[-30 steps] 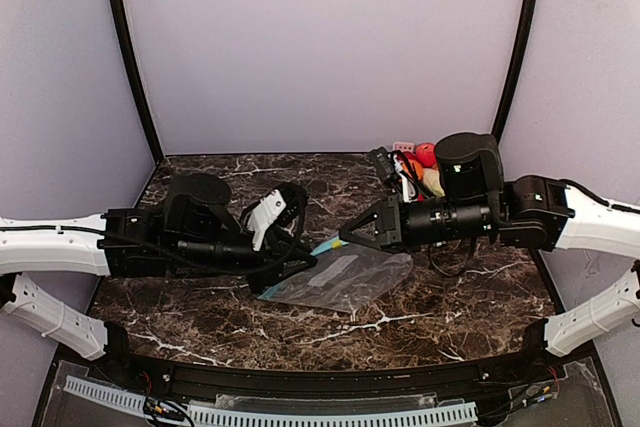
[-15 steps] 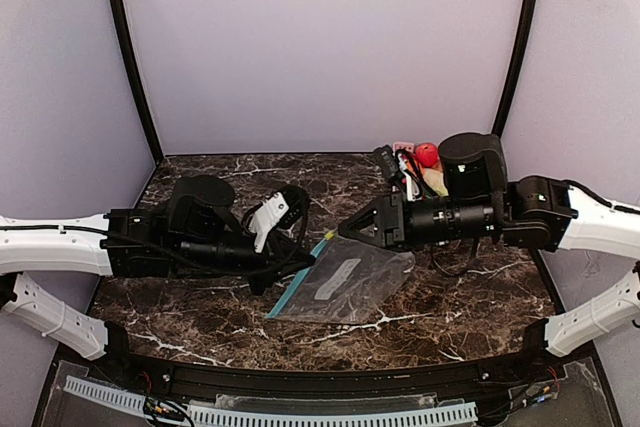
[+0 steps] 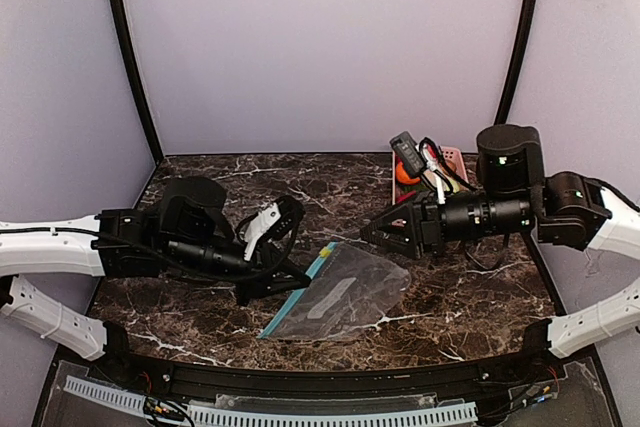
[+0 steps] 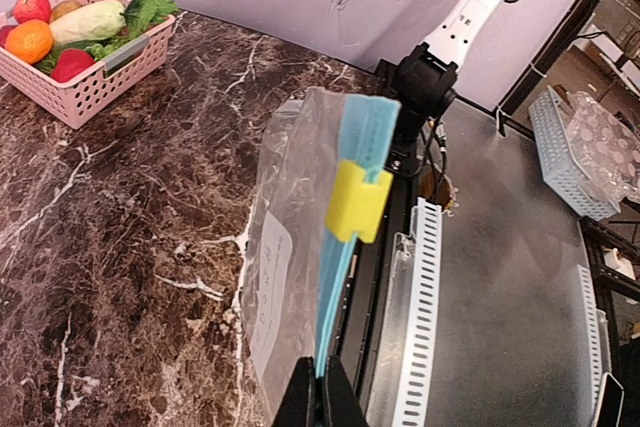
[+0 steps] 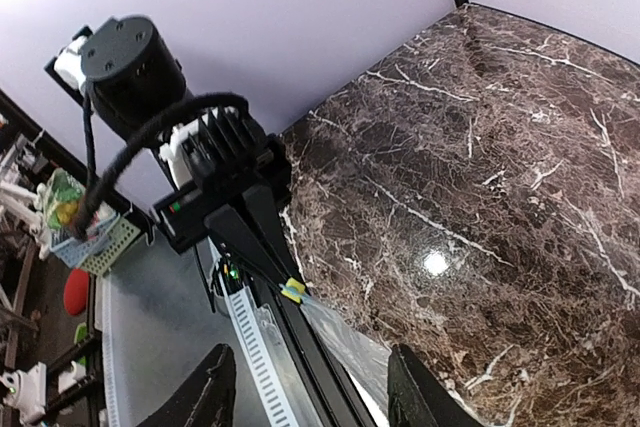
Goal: Place the food in the zip-top bag and seal the zipper
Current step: Pass from the right arm to the left, then hold the zipper food storage bag.
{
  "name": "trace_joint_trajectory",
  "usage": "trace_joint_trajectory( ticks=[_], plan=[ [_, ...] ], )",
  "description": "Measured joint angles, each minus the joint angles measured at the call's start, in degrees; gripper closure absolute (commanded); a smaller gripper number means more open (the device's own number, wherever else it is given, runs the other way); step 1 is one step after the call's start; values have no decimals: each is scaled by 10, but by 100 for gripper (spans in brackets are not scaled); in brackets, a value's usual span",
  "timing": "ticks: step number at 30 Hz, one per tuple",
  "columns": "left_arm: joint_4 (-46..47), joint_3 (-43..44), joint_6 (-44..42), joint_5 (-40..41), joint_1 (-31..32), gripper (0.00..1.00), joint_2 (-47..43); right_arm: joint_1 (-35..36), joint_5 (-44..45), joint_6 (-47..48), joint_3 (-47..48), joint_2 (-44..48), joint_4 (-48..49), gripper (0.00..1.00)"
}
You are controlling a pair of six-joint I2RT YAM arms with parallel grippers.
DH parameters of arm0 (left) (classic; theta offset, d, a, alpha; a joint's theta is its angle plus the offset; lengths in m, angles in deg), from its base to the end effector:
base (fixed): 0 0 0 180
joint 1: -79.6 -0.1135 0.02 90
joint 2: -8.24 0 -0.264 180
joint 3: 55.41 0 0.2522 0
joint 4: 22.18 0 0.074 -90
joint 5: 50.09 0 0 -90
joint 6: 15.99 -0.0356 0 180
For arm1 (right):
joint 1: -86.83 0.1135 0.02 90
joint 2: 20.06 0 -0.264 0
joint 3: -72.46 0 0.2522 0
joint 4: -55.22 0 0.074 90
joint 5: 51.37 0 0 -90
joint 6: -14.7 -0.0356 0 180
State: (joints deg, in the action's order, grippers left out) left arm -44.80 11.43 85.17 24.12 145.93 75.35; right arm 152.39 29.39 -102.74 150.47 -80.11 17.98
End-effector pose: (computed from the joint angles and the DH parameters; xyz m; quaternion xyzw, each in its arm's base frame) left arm 0.0992 -0.2505 0.3134 0.4495 0.6965 -0.4319 0.3554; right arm 0.0904 0.2128 0.3840 -0.3095 0.7531 0.4636 0.3494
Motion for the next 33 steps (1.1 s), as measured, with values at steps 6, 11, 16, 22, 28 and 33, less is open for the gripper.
trace_joint_trajectory(
  ticks=[6,11,16,22,28,33],
  plan=[
    [-4,0,11,-64,-11,99,-25,0,-57,66,18,-32,-24,54],
    [-13,0,17,-104,-20,99,-25,0,-101,92,35,-57,-26,60],
    [-16,0,17,-137,-25,99,-7,0,-124,107,45,-76,-25,61],
    [-16,5,17,-159,-28,99,14,0,-132,120,45,-85,-26,64],
    [-16,12,17,-176,-29,99,25,0,-137,127,52,-96,-27,67],
    [-16,12,17,-182,-31,99,26,0,-144,131,53,-102,-27,71]
  ],
)
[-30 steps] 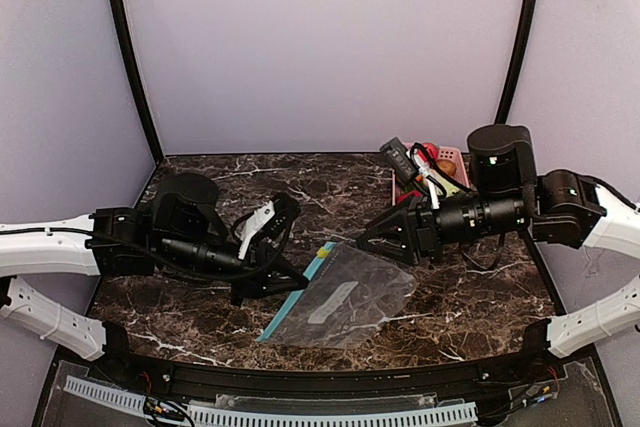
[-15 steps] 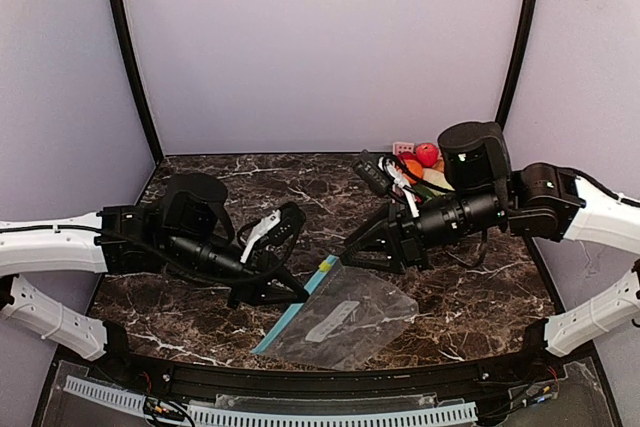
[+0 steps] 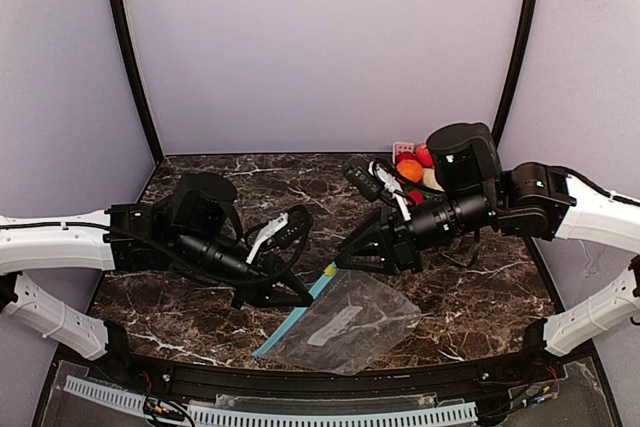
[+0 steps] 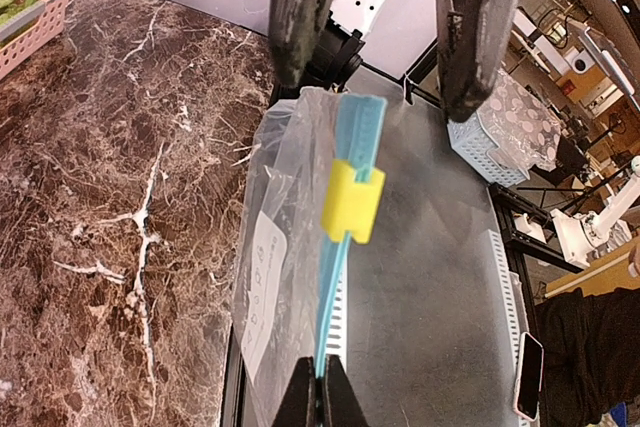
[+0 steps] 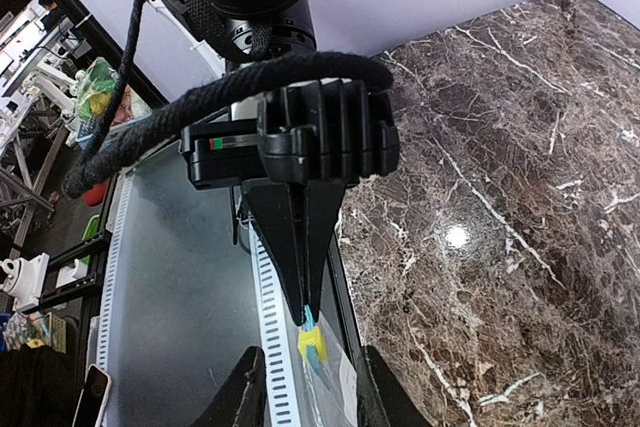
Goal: Place the food in the zip-top bag and seal the zipper
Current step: Hold the zipper food storage bag.
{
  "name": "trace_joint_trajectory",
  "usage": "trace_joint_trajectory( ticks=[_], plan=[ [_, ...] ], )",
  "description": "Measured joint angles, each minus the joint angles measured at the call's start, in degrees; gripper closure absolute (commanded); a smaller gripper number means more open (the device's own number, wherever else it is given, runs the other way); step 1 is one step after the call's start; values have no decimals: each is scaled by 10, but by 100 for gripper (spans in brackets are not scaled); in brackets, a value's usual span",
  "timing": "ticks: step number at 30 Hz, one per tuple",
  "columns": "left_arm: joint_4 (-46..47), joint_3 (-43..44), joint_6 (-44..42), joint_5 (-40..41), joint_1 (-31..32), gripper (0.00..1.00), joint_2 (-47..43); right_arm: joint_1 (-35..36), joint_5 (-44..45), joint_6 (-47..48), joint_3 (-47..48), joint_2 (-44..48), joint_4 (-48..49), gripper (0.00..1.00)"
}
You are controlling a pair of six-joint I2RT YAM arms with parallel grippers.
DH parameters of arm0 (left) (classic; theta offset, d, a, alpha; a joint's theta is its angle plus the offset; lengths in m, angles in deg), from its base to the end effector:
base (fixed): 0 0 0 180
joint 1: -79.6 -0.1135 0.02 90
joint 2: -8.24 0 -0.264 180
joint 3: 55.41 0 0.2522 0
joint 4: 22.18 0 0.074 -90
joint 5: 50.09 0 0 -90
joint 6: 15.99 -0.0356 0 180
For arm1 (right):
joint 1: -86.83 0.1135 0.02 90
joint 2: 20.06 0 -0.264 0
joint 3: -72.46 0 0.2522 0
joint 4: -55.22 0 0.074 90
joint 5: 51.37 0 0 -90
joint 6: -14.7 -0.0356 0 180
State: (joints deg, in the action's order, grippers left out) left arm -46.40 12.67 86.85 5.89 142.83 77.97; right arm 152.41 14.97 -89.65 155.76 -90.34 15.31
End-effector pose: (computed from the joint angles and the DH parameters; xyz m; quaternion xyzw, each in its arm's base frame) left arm 0.1055 -0.2534 0.3087 0.4855 0.6672 -0.5081 0.2471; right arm 0.0993 0.2533 0.3706 -0.4573 0.7057 0.4629 0.2804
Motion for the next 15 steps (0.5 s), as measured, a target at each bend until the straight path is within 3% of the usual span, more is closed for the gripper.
trace_joint_trajectory(
  ticks=[5,15],
  plan=[
    [0,0,0,-4,0,99,1,0,-7,3,0,-2,0,77],
    [0,0,0,-10,-1,99,4,0,-10,3,0,-6,0,79]
  ],
)
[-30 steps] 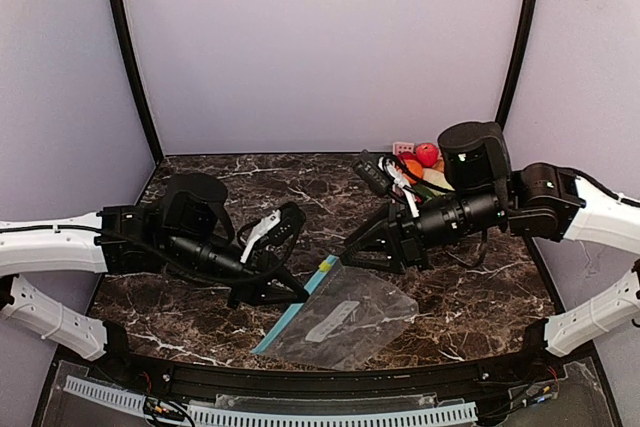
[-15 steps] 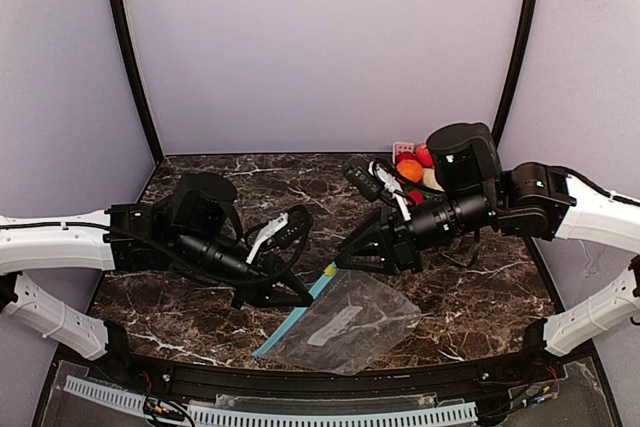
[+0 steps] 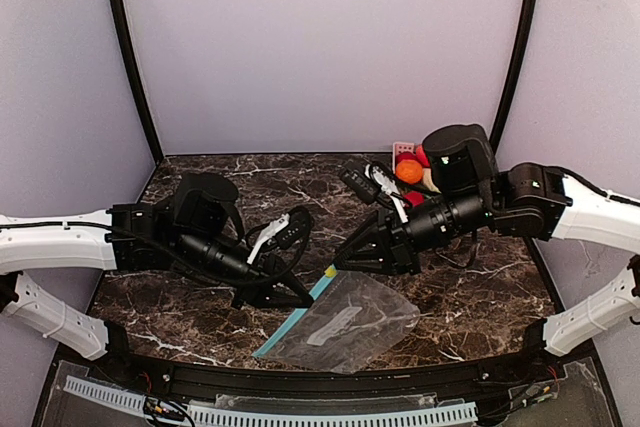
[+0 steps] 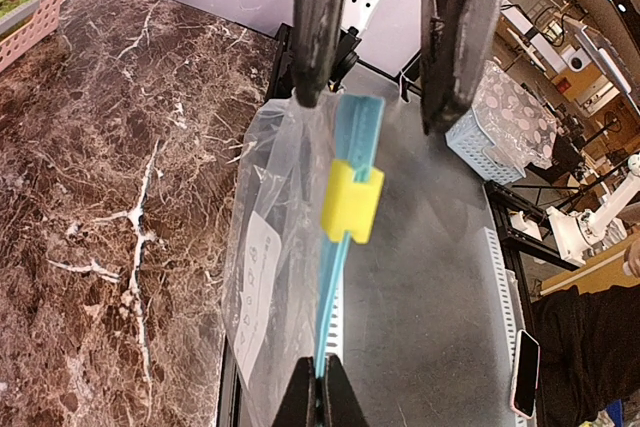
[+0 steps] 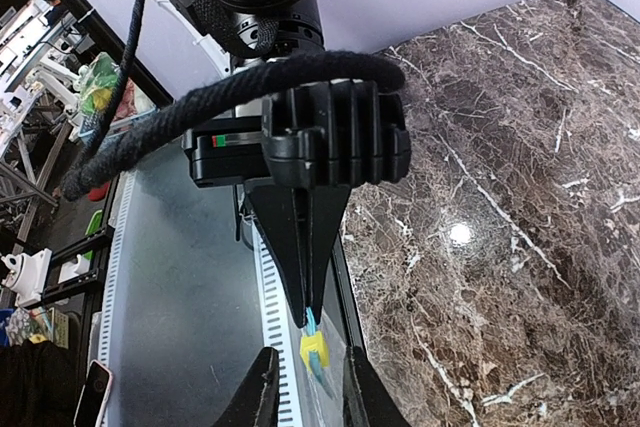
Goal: Place the food in the zip-top bag and seal the zipper
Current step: Hold the zipper food storage bag.
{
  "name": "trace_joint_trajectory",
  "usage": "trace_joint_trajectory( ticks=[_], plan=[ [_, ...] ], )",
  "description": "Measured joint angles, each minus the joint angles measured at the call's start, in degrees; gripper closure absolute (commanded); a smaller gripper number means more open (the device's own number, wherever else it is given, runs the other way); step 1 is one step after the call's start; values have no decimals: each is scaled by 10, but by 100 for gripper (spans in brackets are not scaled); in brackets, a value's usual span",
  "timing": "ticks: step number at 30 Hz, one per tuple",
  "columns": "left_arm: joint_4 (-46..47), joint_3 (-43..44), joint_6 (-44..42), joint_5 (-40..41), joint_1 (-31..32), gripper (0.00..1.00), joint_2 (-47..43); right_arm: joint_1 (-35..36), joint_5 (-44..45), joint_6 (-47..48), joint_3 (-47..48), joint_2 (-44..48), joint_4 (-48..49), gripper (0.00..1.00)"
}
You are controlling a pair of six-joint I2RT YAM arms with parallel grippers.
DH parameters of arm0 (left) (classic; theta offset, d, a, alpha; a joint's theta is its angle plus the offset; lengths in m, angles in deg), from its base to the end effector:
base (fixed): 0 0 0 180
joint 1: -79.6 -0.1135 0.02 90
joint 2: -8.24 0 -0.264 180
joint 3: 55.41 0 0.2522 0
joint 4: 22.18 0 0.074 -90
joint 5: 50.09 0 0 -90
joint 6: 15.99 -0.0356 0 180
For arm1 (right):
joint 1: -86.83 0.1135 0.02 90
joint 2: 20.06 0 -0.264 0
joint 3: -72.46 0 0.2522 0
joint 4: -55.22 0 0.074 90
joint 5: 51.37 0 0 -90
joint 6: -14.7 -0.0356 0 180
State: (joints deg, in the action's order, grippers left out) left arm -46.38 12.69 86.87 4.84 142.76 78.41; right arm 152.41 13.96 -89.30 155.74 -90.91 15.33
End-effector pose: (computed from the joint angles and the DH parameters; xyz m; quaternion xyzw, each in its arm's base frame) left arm 0.1059 -0.2546 0.3071 0.4881 0.6655 -0.5116 0.2390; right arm 0.0998 0.2557 0.3681 -0.4631 0.7036 0.4648 0.2728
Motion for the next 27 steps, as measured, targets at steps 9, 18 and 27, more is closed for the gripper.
trace_joint_trajectory(
  ticks=[9,18,27],
  plan=[
    [0,0,0,-1,0,99,0,0,0,0,0,-7,0,80],
    [0,0,0,-1,0,99,0,0,-2,0,0,-14,3,85],
    [0,0,0,-1,-1,99,0,0,-6,-2,0,-16,4,100]
  ],
)
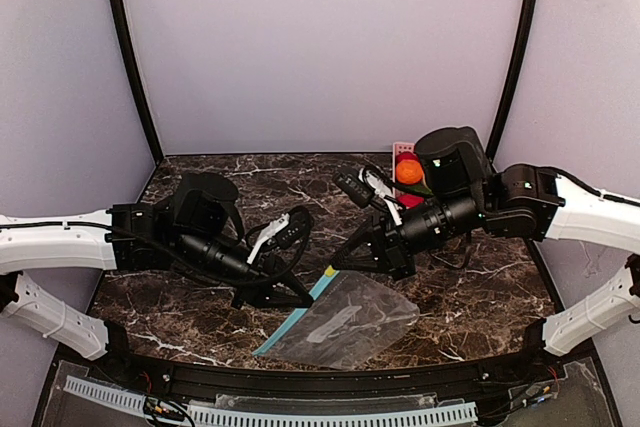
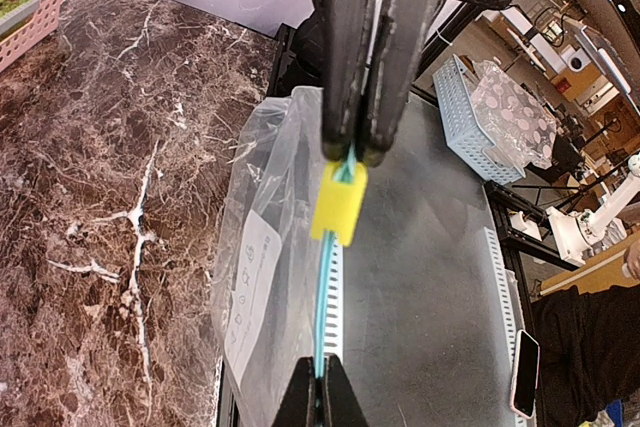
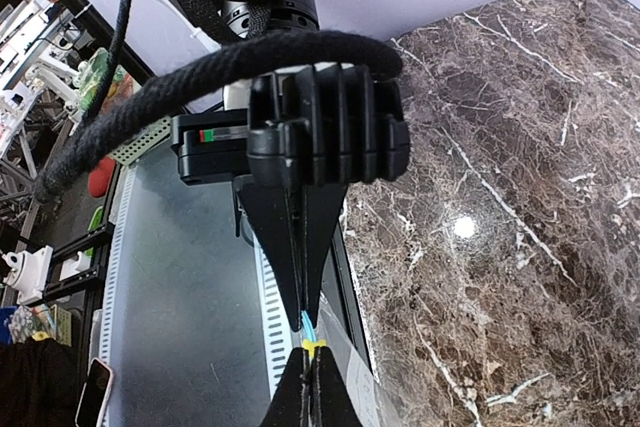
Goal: Place the food in the zip-top bag and seal the zipper
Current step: Hold the zipper food storage bag, then unzip the zipper of the food storage bag.
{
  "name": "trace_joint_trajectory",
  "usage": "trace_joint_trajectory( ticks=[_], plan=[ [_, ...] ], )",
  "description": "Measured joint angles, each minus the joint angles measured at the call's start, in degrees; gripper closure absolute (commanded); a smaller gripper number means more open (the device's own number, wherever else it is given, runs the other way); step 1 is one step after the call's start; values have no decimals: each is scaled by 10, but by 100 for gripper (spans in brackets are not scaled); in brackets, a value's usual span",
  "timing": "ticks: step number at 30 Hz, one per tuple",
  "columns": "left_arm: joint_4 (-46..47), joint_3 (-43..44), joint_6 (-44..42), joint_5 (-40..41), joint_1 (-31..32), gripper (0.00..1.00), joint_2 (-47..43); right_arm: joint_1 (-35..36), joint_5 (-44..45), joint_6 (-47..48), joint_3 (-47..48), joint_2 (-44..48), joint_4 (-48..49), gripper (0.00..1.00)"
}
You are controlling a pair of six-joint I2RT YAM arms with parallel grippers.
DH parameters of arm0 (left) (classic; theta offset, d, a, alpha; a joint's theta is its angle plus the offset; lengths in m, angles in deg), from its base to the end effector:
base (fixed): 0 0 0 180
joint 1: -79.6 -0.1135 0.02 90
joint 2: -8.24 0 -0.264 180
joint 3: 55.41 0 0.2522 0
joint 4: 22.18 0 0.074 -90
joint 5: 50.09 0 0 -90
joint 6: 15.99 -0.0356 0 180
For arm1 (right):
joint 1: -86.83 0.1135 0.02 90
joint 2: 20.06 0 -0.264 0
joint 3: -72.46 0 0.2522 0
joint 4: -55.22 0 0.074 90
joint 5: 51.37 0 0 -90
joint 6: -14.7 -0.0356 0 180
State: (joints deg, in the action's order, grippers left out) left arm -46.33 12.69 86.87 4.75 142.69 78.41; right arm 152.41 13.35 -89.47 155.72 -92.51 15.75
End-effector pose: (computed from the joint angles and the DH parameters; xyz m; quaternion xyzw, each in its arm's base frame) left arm 0.1062 -0.2545 0.3072 0.4880 0.6652 -0.5120 0.2392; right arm 0.1025 0.2624 0.3616 -0.4646 0.7078 0.4635 0.2613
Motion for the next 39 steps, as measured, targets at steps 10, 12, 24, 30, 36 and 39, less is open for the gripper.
trace_joint_trajectory(
  ticks=[10,12,24,30,36,39],
  plan=[
    [10,0,5,6,-3,49,0,0,0,0,-10,2,13,100],
    [21,0,10,11,-4,43,0,0,0,-3,-16,4,19,100],
    [90,25,26,33,-7,50,1,0,0,-15,-24,13,44,100],
    [116,29,28,35,-7,55,8,0,0,-16,-28,16,50,100],
    [121,29,28,35,-7,57,19,0,0,-16,-28,16,52,100],
    [121,29,30,35,-7,61,24,0,0,-16,-28,16,52,100]
  ],
)
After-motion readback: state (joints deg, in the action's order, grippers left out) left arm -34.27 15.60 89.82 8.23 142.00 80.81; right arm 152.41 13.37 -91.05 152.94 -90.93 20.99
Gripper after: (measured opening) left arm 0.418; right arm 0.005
